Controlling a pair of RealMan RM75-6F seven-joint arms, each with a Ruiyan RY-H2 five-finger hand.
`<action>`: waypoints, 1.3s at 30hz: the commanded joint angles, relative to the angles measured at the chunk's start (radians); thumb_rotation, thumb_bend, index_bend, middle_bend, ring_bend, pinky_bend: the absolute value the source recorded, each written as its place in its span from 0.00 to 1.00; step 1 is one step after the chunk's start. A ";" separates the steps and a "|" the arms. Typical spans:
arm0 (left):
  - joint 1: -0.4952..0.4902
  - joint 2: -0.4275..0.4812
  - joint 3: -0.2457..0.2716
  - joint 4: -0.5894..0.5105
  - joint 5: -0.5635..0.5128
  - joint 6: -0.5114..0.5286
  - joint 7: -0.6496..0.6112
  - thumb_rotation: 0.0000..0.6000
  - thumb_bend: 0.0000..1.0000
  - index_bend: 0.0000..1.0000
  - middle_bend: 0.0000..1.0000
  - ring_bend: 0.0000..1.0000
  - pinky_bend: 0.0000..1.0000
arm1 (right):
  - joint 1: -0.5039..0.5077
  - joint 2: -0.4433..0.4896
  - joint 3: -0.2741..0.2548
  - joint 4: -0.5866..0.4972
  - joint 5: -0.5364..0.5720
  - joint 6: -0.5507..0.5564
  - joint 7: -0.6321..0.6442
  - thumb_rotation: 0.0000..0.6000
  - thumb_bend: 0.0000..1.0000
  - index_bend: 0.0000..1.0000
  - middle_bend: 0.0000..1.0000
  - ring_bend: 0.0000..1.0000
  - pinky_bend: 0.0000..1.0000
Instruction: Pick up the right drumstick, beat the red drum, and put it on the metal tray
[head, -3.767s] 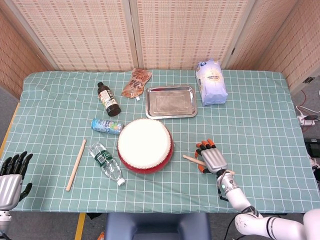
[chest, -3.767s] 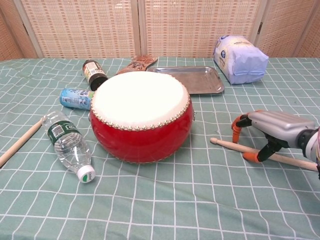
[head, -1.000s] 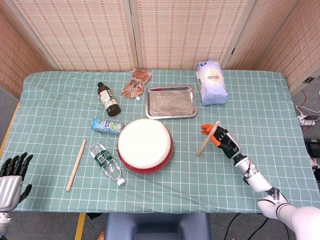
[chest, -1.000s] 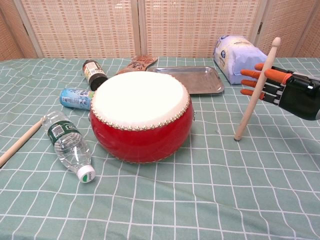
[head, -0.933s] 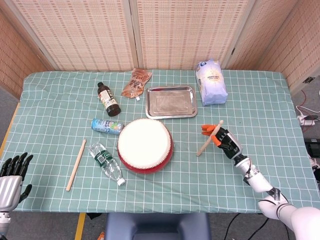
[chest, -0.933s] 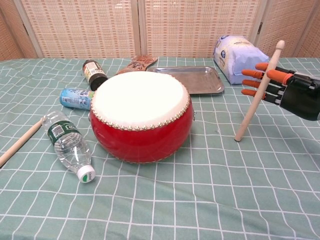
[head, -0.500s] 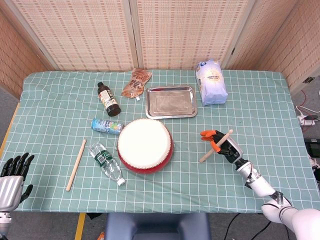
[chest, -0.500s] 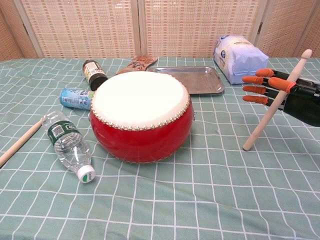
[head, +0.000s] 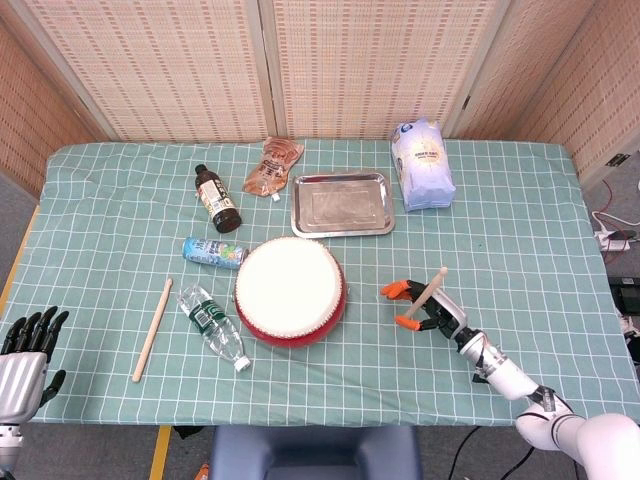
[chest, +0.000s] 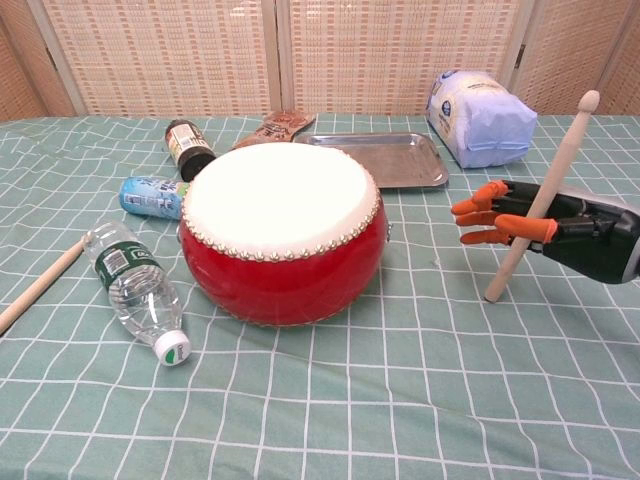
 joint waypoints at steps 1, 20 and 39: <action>0.000 0.000 0.000 0.001 0.000 0.000 0.000 1.00 0.28 0.00 0.00 0.00 0.03 | 0.002 -0.012 -0.004 -0.005 0.009 -0.016 -0.025 1.00 0.10 0.50 0.35 0.26 0.27; -0.006 -0.003 0.000 0.004 -0.004 -0.013 0.003 1.00 0.28 0.00 0.00 0.00 0.03 | 0.004 -0.061 -0.025 0.030 0.023 -0.062 -0.112 1.00 0.06 0.76 0.50 0.40 0.38; -0.010 -0.008 0.000 0.015 -0.008 -0.023 -0.003 1.00 0.28 0.00 0.00 0.00 0.03 | 0.008 -0.135 0.004 0.080 0.054 -0.073 -0.155 1.00 0.06 1.00 0.85 0.82 0.73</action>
